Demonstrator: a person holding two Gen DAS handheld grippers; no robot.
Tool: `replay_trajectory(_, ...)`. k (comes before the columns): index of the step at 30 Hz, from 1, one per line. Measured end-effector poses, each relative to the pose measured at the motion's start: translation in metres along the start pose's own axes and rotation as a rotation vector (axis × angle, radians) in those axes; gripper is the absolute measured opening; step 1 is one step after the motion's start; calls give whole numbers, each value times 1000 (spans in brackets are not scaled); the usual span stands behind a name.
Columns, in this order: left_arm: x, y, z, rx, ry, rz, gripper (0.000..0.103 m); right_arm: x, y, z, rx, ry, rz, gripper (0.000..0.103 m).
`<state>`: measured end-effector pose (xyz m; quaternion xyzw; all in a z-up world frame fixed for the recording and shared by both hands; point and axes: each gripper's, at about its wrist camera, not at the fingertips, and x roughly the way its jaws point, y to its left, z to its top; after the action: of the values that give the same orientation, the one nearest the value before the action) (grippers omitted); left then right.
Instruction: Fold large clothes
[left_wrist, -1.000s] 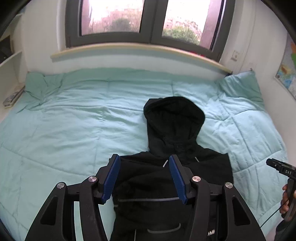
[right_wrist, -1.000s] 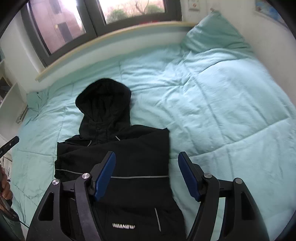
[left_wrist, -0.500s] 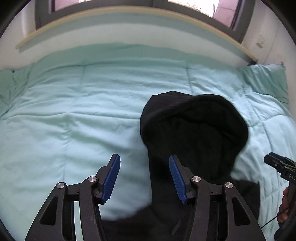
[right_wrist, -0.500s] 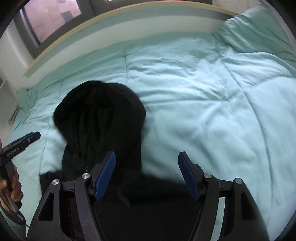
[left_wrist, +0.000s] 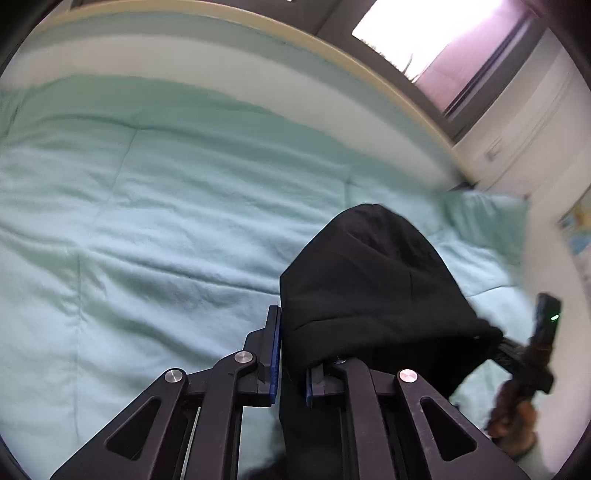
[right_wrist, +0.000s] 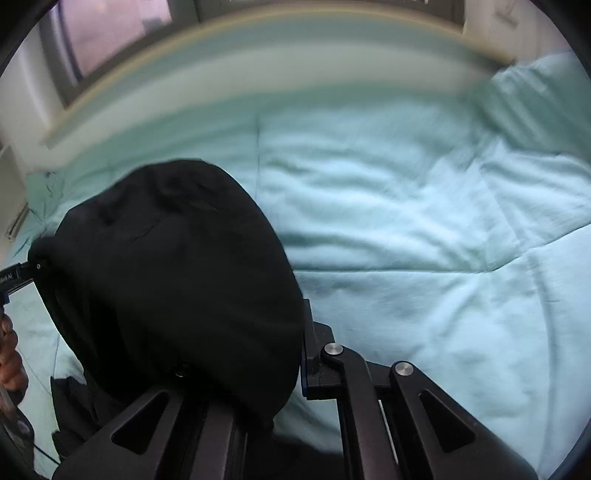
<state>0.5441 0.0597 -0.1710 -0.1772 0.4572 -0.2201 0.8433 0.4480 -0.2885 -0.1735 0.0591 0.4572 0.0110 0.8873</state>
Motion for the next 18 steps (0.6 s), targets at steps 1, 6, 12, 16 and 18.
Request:
replay_trajectory(1, 12, 11, -7, -11, 42, -2, 17, 12, -1, -7, -12, 24, -4, 5)
replay_trajectory(6, 107, 63, -49, -53, 259, 171, 26, 121, -18, -50, 8, 293, 21, 5)
replay_trajectory(12, 51, 35, -49, 98, 162, 231, 55, 87, -36, -44, 34, 252, 59, 37)
replay_trajectory(16, 6, 23, -63, 177, 150, 237, 55, 41, -38, -51, -18, 221, 86, 52)
replay_trajectory(18, -15, 9, -56, 202, 96, 232, 55, 24, -33, -46, -46, 193, 88, 52)
